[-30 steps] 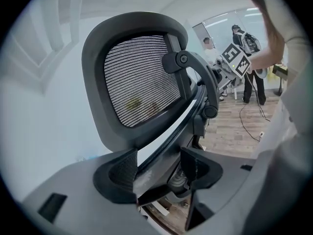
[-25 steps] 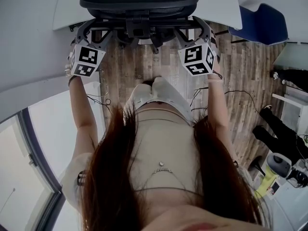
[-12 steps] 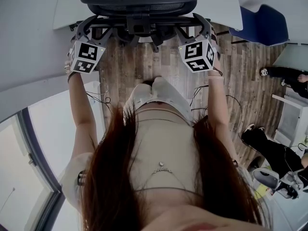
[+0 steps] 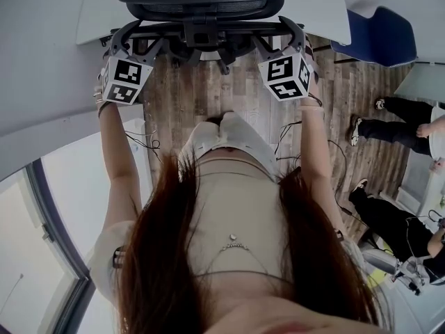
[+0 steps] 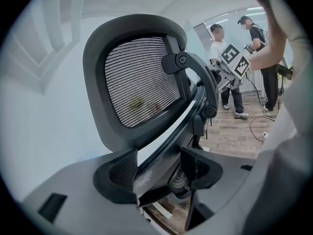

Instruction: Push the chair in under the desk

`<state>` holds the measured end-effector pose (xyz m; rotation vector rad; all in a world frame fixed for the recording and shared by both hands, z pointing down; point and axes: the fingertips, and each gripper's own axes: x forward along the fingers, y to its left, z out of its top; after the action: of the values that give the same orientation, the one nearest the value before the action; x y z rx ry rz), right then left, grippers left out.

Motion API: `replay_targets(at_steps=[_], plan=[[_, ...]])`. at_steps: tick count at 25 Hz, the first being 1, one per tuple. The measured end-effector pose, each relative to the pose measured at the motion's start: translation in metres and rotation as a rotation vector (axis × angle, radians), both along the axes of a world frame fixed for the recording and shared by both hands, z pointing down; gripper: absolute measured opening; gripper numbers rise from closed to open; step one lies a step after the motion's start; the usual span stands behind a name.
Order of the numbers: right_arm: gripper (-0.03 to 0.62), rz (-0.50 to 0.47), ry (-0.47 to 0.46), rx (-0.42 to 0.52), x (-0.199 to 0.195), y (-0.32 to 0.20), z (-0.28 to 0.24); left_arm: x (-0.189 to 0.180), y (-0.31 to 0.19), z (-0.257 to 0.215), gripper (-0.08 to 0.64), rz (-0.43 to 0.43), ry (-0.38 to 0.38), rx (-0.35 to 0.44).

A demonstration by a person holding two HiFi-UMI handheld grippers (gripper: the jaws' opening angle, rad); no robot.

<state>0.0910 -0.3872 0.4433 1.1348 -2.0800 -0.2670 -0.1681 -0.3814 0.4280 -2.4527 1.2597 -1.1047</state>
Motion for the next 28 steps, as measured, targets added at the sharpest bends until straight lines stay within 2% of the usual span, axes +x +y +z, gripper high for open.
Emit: replay_targets(at_steps=[28], plan=[[0.313,-0.02,-0.004,0.011,-0.0004,-0.0002,-0.0027,-0.0001,0.0003,-0.0036,0.272,0.011,0.011,0.012]])
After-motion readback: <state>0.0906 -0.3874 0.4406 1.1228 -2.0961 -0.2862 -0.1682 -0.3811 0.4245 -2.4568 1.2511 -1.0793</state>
